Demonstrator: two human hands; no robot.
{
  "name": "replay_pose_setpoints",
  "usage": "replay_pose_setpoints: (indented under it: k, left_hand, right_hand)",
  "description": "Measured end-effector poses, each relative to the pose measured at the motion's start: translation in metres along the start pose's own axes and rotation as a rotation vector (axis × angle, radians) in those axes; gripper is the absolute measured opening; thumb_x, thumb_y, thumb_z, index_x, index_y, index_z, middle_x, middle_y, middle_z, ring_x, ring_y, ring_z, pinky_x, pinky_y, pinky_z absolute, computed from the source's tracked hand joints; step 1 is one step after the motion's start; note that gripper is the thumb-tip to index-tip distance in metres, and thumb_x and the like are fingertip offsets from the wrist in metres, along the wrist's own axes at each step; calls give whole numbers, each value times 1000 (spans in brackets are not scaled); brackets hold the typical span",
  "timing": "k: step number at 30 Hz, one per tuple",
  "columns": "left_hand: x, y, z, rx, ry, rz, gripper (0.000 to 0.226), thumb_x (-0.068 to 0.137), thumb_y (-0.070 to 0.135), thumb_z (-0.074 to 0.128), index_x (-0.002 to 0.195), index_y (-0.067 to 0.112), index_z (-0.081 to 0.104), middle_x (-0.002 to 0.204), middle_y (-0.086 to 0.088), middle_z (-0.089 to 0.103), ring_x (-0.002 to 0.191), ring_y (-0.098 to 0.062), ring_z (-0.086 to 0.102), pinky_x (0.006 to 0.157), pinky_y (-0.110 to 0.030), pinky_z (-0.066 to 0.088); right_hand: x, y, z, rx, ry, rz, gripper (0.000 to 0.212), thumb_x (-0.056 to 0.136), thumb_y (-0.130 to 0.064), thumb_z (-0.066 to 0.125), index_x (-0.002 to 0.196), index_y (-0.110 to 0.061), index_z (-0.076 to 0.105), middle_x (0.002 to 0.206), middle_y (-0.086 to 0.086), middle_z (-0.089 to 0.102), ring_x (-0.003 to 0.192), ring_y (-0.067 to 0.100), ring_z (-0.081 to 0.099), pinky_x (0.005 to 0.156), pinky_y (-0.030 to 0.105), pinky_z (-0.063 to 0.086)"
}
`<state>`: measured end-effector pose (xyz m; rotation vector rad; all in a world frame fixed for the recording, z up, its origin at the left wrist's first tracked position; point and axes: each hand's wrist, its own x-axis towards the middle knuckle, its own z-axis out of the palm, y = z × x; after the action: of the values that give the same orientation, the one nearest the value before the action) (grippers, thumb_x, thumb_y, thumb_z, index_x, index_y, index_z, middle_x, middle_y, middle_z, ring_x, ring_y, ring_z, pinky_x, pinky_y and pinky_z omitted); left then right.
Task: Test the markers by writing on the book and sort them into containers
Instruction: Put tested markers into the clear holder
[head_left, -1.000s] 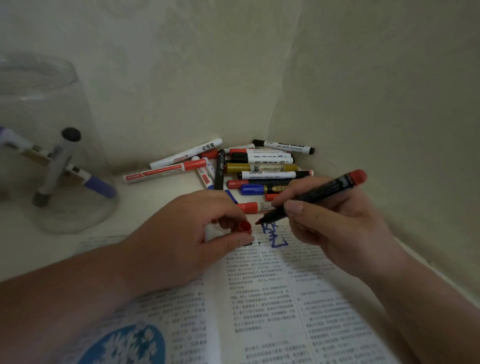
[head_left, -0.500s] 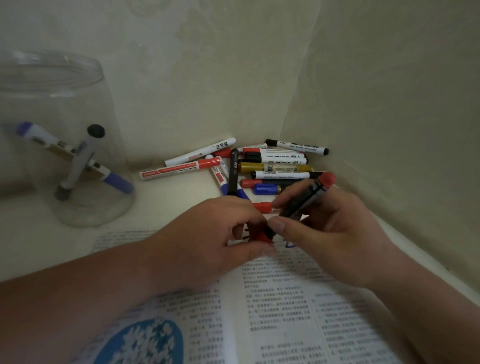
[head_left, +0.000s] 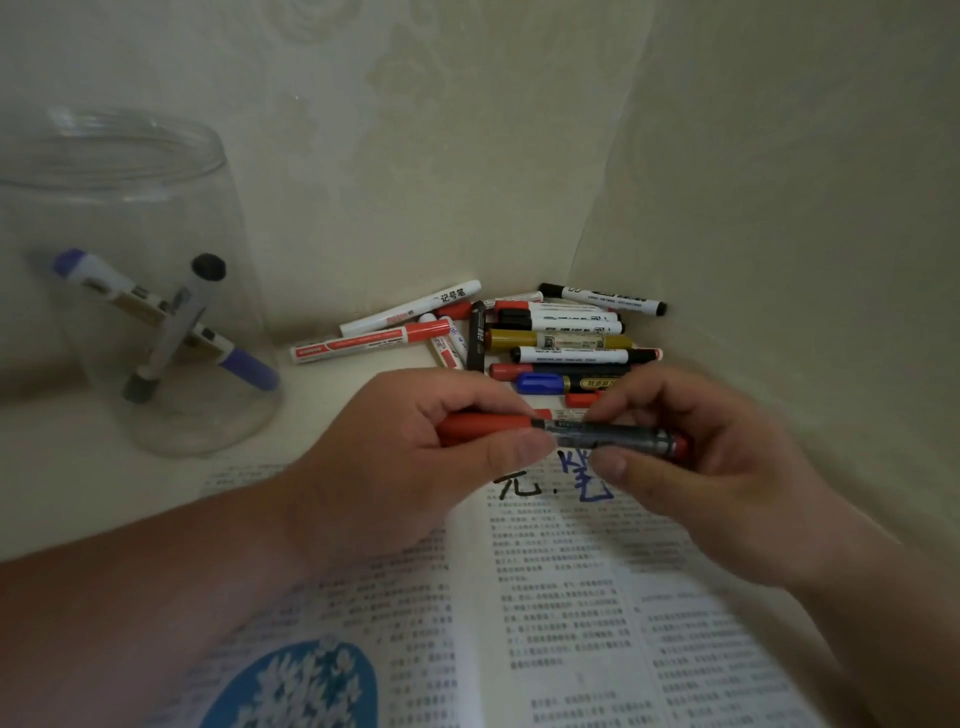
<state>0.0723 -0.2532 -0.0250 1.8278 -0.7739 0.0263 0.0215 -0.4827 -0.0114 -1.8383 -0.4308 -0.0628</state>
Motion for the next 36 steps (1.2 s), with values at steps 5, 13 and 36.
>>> replay_pose_setpoints:
  k: [5,13,36]
  left_hand:
    - [-2,5,4,81,126,10,53,100,54,43,70,22,72,54,11,59,54,-7,56,51,-11,37]
    - [-6,15,9,96,149,19,42,94,48,40,62,26,56,50,23,53,50,3,53,48,-5,33]
    - [8,-20,8,552,16,74,21,90,49,51,98,38,66,92,26,52,92,4,50,69,-10,35]
  right_hand:
    - [-7,2,21,-549,26,-218,19,93,-50,57,94,-31,60,75,-9,59,64,12,55,56,27,44]
    - [-2,1,27,190,-72,172,35,76,-59,76,75,-26,65,53,-9,42,47,13,31,46,24,30]
    - [4,-1,-69,-1064,335,491,32,84,-44,73,66,-21,58,64,-4,57,60,17,55,55,31,38]
